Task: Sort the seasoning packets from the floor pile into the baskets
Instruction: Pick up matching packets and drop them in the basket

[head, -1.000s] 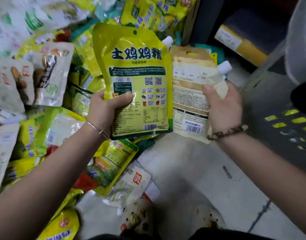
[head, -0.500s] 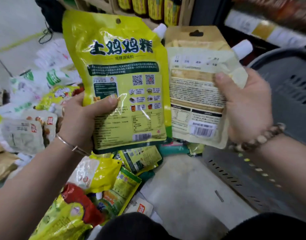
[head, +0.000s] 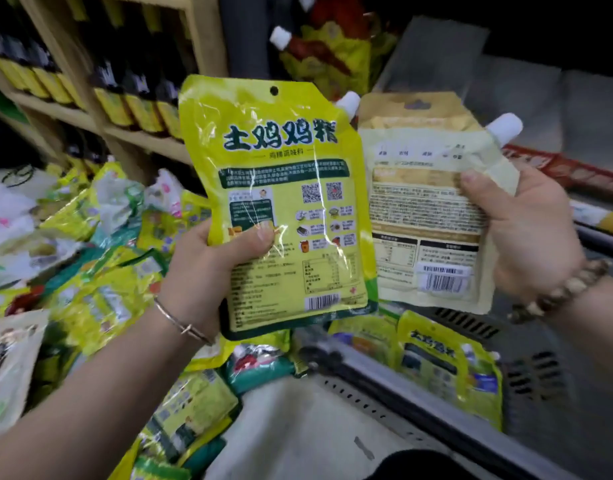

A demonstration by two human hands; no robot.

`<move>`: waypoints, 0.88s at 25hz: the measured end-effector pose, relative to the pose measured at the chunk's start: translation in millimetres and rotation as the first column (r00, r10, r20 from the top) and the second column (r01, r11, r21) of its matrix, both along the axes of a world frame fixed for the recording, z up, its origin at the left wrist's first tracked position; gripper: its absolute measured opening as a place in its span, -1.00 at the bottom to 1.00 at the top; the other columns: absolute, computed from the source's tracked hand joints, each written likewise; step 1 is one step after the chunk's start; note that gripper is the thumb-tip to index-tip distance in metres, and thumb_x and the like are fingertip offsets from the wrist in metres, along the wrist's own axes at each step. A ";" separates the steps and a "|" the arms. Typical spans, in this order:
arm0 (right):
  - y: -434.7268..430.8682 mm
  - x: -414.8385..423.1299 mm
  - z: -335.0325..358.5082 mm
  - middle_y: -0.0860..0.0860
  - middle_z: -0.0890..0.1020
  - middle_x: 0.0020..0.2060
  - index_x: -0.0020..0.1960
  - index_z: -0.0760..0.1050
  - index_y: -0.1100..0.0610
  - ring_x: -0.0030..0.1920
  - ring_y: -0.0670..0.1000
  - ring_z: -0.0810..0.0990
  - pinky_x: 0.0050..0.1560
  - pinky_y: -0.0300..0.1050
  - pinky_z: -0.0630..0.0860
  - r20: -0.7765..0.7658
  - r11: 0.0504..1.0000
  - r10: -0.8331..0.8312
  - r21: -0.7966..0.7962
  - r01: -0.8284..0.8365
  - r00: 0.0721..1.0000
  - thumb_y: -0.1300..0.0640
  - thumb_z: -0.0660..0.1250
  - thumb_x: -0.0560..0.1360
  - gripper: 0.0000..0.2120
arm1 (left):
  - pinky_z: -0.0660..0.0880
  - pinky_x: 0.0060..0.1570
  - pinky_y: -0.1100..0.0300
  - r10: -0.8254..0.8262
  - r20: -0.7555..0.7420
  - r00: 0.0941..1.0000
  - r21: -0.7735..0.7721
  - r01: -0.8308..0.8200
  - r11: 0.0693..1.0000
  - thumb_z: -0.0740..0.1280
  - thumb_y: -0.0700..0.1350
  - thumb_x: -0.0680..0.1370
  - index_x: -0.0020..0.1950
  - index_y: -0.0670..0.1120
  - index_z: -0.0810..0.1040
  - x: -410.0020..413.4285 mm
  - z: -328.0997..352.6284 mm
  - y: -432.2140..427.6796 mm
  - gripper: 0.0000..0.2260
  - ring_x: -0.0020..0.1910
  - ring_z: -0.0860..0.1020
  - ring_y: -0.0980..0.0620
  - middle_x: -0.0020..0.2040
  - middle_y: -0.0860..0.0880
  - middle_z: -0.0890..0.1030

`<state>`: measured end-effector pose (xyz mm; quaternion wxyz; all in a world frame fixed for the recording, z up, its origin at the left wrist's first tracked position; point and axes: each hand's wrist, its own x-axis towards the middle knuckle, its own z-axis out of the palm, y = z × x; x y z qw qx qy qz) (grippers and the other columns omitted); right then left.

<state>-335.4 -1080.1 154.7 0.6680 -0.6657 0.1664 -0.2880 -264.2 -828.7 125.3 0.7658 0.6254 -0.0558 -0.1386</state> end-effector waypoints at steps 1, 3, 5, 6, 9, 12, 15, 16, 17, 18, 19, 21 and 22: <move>-18.3 -6.6 0.0 0.01 0.69 -0.14 -0.03 0.55 0.09 -0.09 0.03 0.66 -0.04 -0.02 0.60 -0.011 1.000 -0.026 0.011 0.026 1.000 0.24 0.30 0.50 -0.90 | 0.55 -0.43 0.14 -0.045 -0.008 0.999 0.000 0.045 0.999 0.44 -0.14 0.23 -0.34 0.02 0.68 2.0 -2.2 -19.9 -0.93 -0.38 0.65 0.00 -0.33 -0.04 0.68; -51.0 -18.5 -4.3 -0.01 0.70 -0.17 -0.06 0.55 0.07 -0.12 0.00 0.67 -0.11 -0.06 0.62 -0.031 0.996 -0.080 0.026 0.080 0.996 0.23 0.30 0.50 -0.90 | 0.57 -0.38 0.13 -0.122 -0.031 0.992 0.008 0.122 0.992 0.44 -0.12 0.23 -0.29 -0.01 0.69 4.7 -6.2 -57.1 -0.90 -0.32 0.66 -0.02 -0.27 -0.07 0.69; -84.0 -30.9 -15.3 -0.05 0.70 -0.20 -0.06 0.55 0.05 -0.17 -0.05 0.68 -0.21 -0.14 0.62 -0.061 0.987 -0.153 0.035 0.155 0.986 0.22 0.30 0.51 -0.90 | 0.60 -0.31 0.11 -0.202 -0.065 0.977 0.046 0.205 0.978 0.45 -0.13 0.23 -0.23 -0.06 0.69 8.0 -10.7 -93.3 -0.86 -0.28 0.66 -0.03 -0.21 -0.09 0.70; -100.6 -36.4 -23.7 -0.06 0.70 -0.20 -0.05 0.55 0.04 -0.18 -0.06 0.68 -0.23 -0.16 0.61 -0.085 0.981 -0.186 0.043 0.190 0.979 0.21 0.30 0.51 -0.89 | 0.61 -0.29 0.13 -0.233 -0.085 0.969 0.077 0.240 0.968 0.45 -0.15 0.26 -0.21 -0.08 0.68 9.9 -14.2 -111.1 -0.87 -0.27 0.66 -0.02 -0.20 -0.08 0.70; -137.6 -47.6 -68.7 -0.02 0.70 -0.15 -0.04 0.56 0.04 -0.14 0.01 0.68 -0.13 -0.06 0.60 -0.228 0.944 -0.311 0.042 0.328 0.923 0.18 0.34 0.50 -0.92 | 0.55 -0.40 0.30 -0.300 -0.130 0.945 0.269 0.324 0.907 0.44 -0.24 0.41 -0.16 -0.08 0.65 19.0 -30.1 -155.0 -0.92 -0.34 0.65 0.10 -0.23 -0.01 0.70; -150.1 -50.2 -124.4 0.00 0.65 -0.15 -0.01 0.55 0.12 -0.13 0.03 0.62 -0.08 -0.07 0.55 -0.333 0.908 -0.407 -0.047 0.416 0.851 0.17 0.35 0.49 -0.91 | 0.58 -0.26 0.25 -0.353 -0.238 0.905 0.452 0.425 0.784 0.41 -0.29 0.45 -0.04 -0.21 0.62 34.3 -62.7 -195.8 -0.90 -0.26 0.64 0.01 -0.09 -0.13 0.66; -154.9 -47.7 -177.5 0.07 0.59 -0.19 -0.06 0.51 0.15 -0.09 0.15 0.58 -0.21 -0.11 0.40 -0.481 0.913 -0.408 -0.214 0.348 0.776 0.18 0.35 0.49 -0.95 | 0.47 0.18 -0.03 -0.512 -0.298 0.806 0.744 0.532 0.405 0.44 -0.21 0.45 0.19 -0.30 0.55 52.2 -108.2 -230.7 -0.65 0.13 0.56 -0.15 0.17 -0.22 0.58; -159.0 -47.9 -195.2 0.11 0.59 -0.18 -0.05 0.52 0.17 -0.07 0.18 0.57 -0.22 -0.11 0.36 -0.543 0.919 -0.395 -0.253 0.304 0.741 0.17 0.34 0.49 -0.92 | 0.45 0.21 -0.04 -0.560 -0.329 0.761 0.806 0.535 0.254 0.45 -0.17 0.44 0.24 -0.28 0.52 57.2 -122.4 -240.9 -0.60 0.18 0.53 -0.15 0.21 -0.21 0.56; -163.5 -49.1 -212.3 0.16 0.60 -0.15 -0.01 0.53 0.20 -0.05 0.20 0.57 -0.21 -0.09 0.36 -0.610 0.923 -0.383 -0.286 0.258 0.694 0.16 0.33 0.50 -0.88 | 0.45 0.21 -0.02 -0.595 -0.358 0.719 0.842 0.525 0.128 0.45 -0.15 0.44 0.26 -0.26 0.51 61.8 -135.9 -249.9 -0.57 0.19 0.53 -0.15 0.23 -0.20 0.55; -166.8 -51.1 -228.0 0.21 0.61 -0.09 0.05 0.53 0.23 -0.01 0.23 0.56 -0.18 -0.06 0.38 -0.676 0.922 -0.384 -0.324 0.214 0.630 0.15 0.31 0.51 -0.82 | 0.45 0.20 0.01 -0.627 -0.389 0.676 0.864 0.504 0.007 0.45 -0.12 0.45 0.28 -0.23 0.50 65.4 -148.6 -257.6 -0.56 0.19 0.53 -0.14 0.24 -0.19 0.54; -169.5 -53.7 -242.1 0.25 0.61 -0.02 0.10 0.52 0.25 0.03 0.25 0.55 -0.13 -0.04 0.40 -0.728 0.917 -0.392 -0.357 0.176 0.563 0.14 0.30 0.52 -0.77 | 0.44 0.20 0.03 -0.650 -0.422 0.632 0.875 0.472 -0.109 0.44 -0.09 0.46 0.31 -0.19 0.47 68.3 -159.7 -264.8 -0.55 0.21 0.51 -0.13 0.27 -0.17 0.53; -174.4 -60.2 -265.5 0.29 0.58 0.07 0.16 0.50 0.29 0.10 0.28 0.52 -0.03 0.00 0.41 -0.782 0.915 -0.403 -0.360 0.182 0.476 0.14 0.29 0.52 -0.72 | 0.42 0.22 0.05 -0.634 -0.506 0.585 0.848 0.471 -0.243 0.42 -0.02 0.46 0.35 -0.16 0.43 73.1 -181.0 -274.1 -0.50 0.24 0.49 -0.12 0.31 -0.13 0.49; -177.2 -63.9 -274.1 0.31 0.57 0.08 0.15 0.50 0.31 0.11 0.29 0.52 0.00 0.00 0.41 -0.799 0.916 -0.400 -0.335 0.220 0.450 0.15 0.29 0.52 -0.71 | 0.42 0.23 0.07 -0.611 -0.548 0.571 0.816 0.527 -0.240 0.42 -0.01 0.47 0.34 -0.16 0.44 74.2 -191.7 -275.5 -0.51 0.24 0.49 -0.11 0.31 -0.13 0.49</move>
